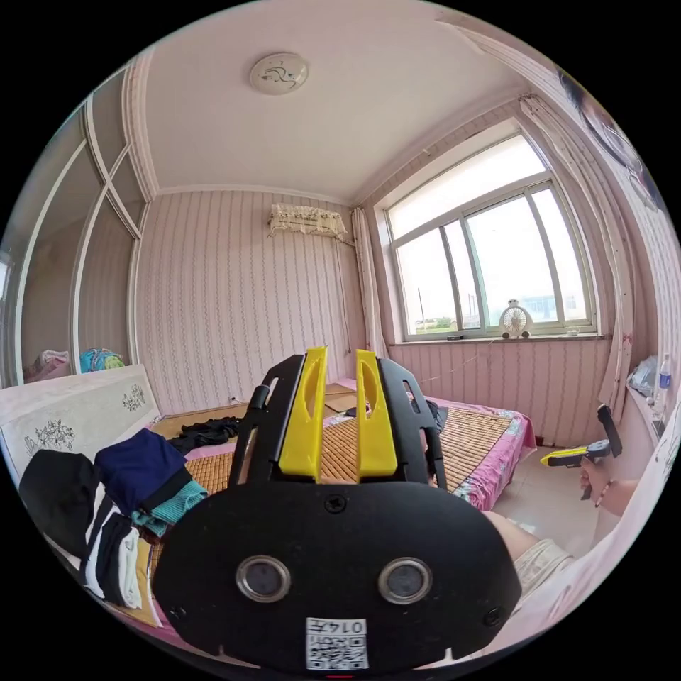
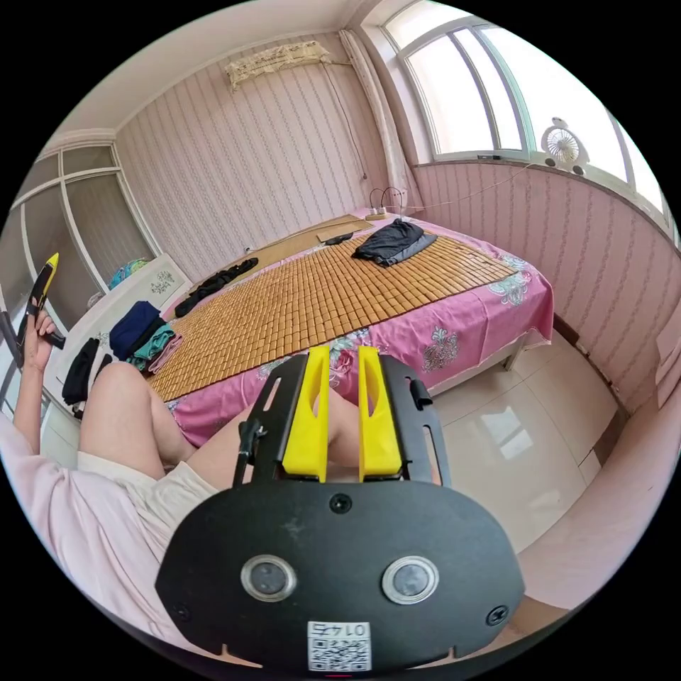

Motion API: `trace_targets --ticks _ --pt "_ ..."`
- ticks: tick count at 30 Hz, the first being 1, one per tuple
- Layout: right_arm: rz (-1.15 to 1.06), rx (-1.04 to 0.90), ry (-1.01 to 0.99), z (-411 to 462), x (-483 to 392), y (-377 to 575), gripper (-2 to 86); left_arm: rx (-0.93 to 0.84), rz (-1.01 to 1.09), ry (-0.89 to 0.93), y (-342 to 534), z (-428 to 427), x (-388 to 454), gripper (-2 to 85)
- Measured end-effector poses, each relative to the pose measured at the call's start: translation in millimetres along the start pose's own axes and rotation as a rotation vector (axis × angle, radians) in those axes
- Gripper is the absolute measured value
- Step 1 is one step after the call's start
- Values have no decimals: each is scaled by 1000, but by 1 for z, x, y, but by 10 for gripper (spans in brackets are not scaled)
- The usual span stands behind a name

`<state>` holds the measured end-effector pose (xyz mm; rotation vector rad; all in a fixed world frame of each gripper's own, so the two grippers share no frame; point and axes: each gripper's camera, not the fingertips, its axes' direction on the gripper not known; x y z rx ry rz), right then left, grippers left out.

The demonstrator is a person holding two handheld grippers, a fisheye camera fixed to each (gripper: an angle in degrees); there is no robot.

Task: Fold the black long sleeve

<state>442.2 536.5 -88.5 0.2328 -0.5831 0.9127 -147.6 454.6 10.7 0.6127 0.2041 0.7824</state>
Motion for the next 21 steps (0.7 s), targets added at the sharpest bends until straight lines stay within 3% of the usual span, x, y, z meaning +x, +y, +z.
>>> trace_targets --ticks 13,17,21 --pt "61 -59 86 -38 80 16 108 -37 47 182 -48 107 24 90" --pt "-16 -63 206 -40 109 -1 95 -184 -10 237 -59 166 22 94" --pt "-66 -36 152 -2 136 -52 94 -331 132 114 -81 221 17 100"
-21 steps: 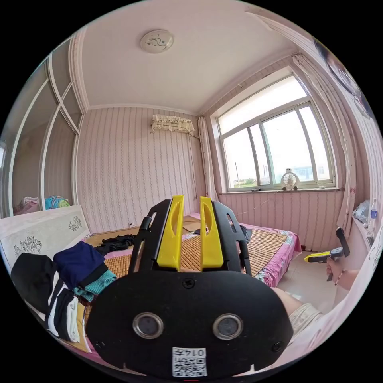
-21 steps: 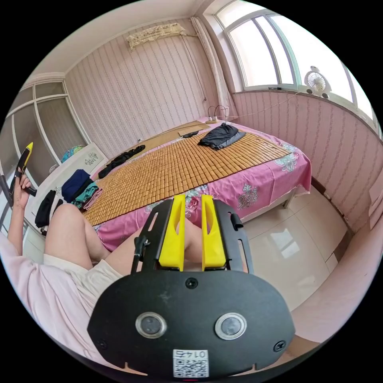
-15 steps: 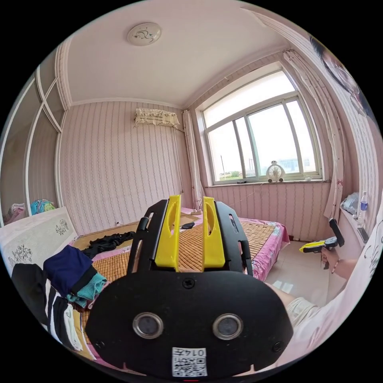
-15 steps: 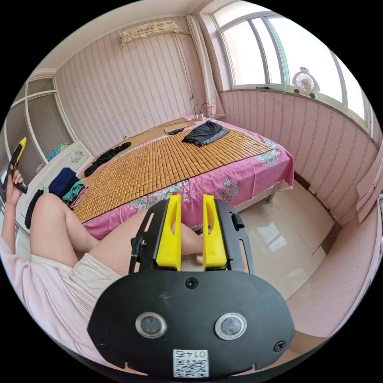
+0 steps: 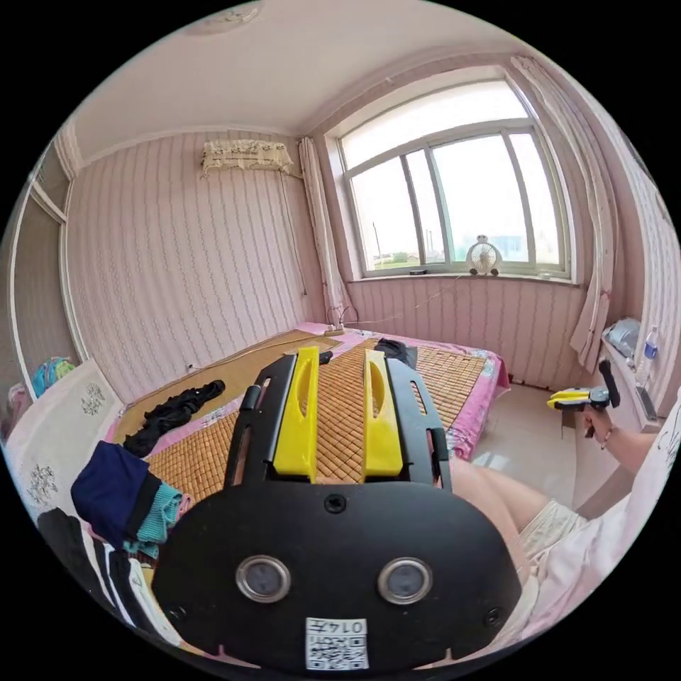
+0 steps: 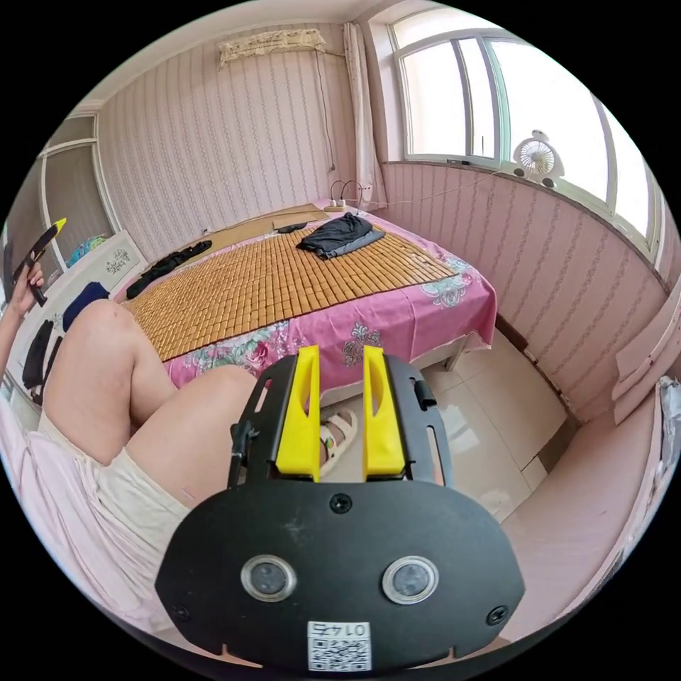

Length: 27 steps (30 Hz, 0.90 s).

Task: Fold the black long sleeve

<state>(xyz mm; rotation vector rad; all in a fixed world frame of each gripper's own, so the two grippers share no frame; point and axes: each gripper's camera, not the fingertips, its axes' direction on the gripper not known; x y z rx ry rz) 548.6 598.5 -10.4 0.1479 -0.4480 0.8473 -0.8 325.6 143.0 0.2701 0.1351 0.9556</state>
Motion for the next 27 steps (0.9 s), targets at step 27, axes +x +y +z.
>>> trace_targets --ticks 27 --pt "-346 -159 -143 386 -3 -393 83 -418 15 212 -159 717 82 97"
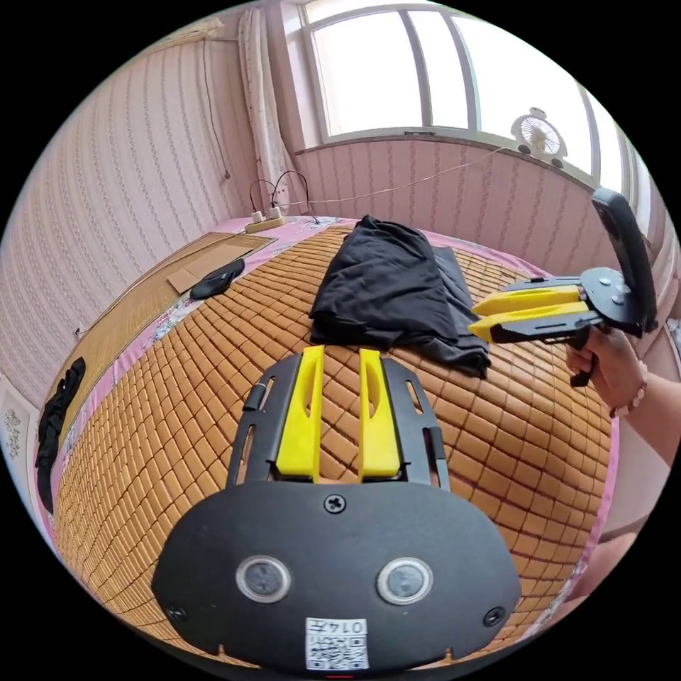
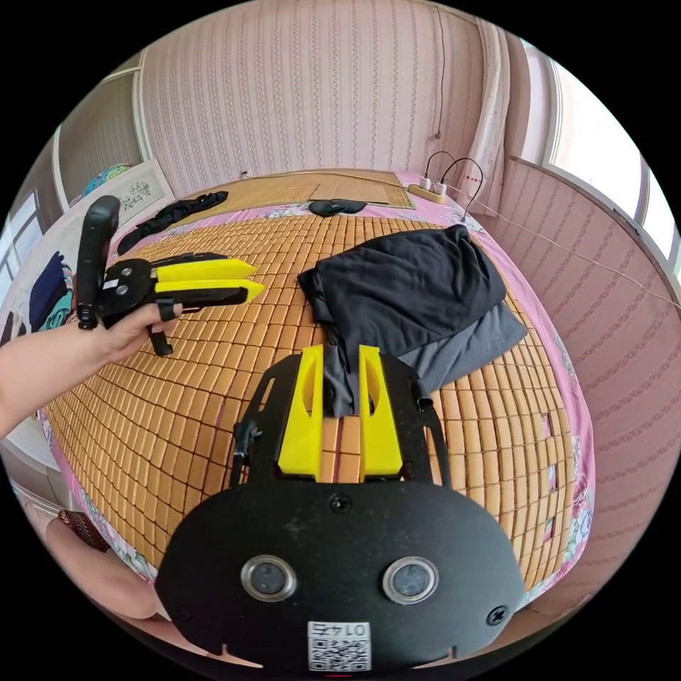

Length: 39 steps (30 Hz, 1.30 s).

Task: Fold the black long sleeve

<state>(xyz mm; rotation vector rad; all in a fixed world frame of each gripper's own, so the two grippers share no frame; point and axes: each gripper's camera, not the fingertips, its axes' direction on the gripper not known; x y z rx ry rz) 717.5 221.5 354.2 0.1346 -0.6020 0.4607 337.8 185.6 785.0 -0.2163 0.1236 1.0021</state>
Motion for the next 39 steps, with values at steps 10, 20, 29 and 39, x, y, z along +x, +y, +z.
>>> trace_targets --ticks 10,20,29,39 --pt "57 -66 7 36 24 -39 6 -155 57 -8 -74 60 -4 -2" --pt "116 103 -118 -112 16 27 -3 56 273 185 -36 -78 -30 -9" --pt "395 -157 -104 -159 -59 195 -1 -92 311 362 123 -176 -28 -4" --pt "283 -136 -95 -128 -127 148 106 -178 189 506 161 -144 9 101"
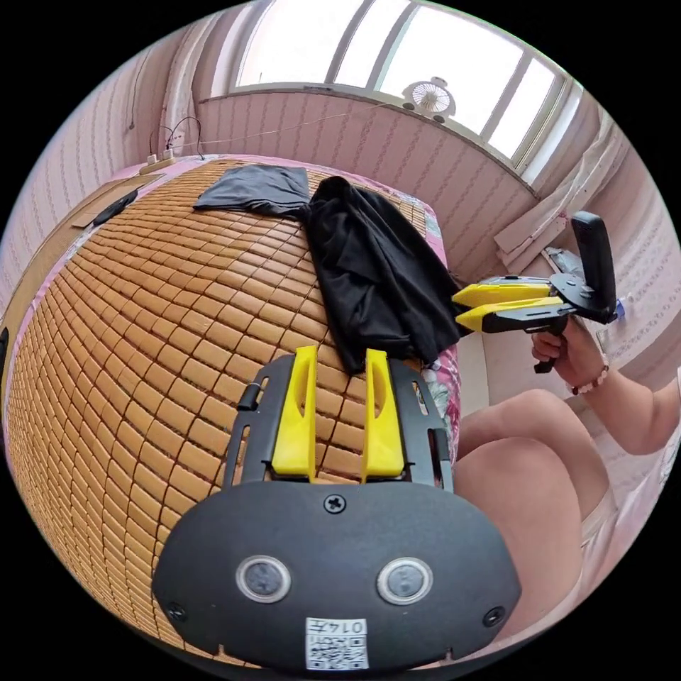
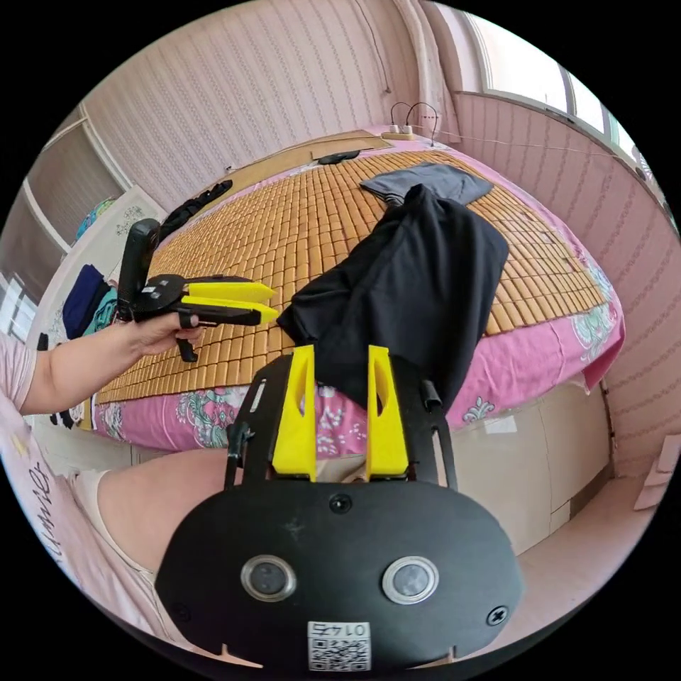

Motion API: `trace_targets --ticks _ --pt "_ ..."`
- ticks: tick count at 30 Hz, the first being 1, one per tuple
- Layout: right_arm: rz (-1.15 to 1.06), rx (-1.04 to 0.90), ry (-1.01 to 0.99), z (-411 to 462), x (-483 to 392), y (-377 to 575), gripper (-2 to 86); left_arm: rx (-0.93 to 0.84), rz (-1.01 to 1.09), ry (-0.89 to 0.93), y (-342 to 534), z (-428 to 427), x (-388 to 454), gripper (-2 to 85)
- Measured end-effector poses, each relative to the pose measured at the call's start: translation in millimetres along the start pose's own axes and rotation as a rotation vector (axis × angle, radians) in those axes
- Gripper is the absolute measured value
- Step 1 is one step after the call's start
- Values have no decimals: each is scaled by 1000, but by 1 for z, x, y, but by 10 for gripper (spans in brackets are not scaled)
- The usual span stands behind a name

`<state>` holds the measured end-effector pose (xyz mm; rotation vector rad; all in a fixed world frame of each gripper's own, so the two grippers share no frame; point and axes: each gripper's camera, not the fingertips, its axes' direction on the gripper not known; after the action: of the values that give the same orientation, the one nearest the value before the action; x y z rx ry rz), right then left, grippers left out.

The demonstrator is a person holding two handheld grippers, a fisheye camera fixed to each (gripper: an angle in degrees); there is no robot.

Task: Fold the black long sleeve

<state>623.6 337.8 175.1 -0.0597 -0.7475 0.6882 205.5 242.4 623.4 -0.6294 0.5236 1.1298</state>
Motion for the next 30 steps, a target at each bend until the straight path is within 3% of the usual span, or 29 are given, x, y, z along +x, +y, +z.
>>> trace_targets --ticks 2,4,8,16,21,30 --pt "-19 -126 -2 33 -7 -7 104 -42 68 -8 2 10 11 94" --pt "7 -83 68 30 -6 -2 47 -67 157 -104 6 10 21 70" --pt "110 -37 -46 -11 11 16 3 -91 87 21 24 -4 12 0" --pt "244 234 -167 -160 11 84 -3 211 95 51 98 -141 60 -9" --pt "259 396 -266 -228 -31 137 -3 438 52 35 196 -256 91 -10" --pt "102 367 -386 -262 -129 149 -5 764 -178 -199 417 -429 115 -10"
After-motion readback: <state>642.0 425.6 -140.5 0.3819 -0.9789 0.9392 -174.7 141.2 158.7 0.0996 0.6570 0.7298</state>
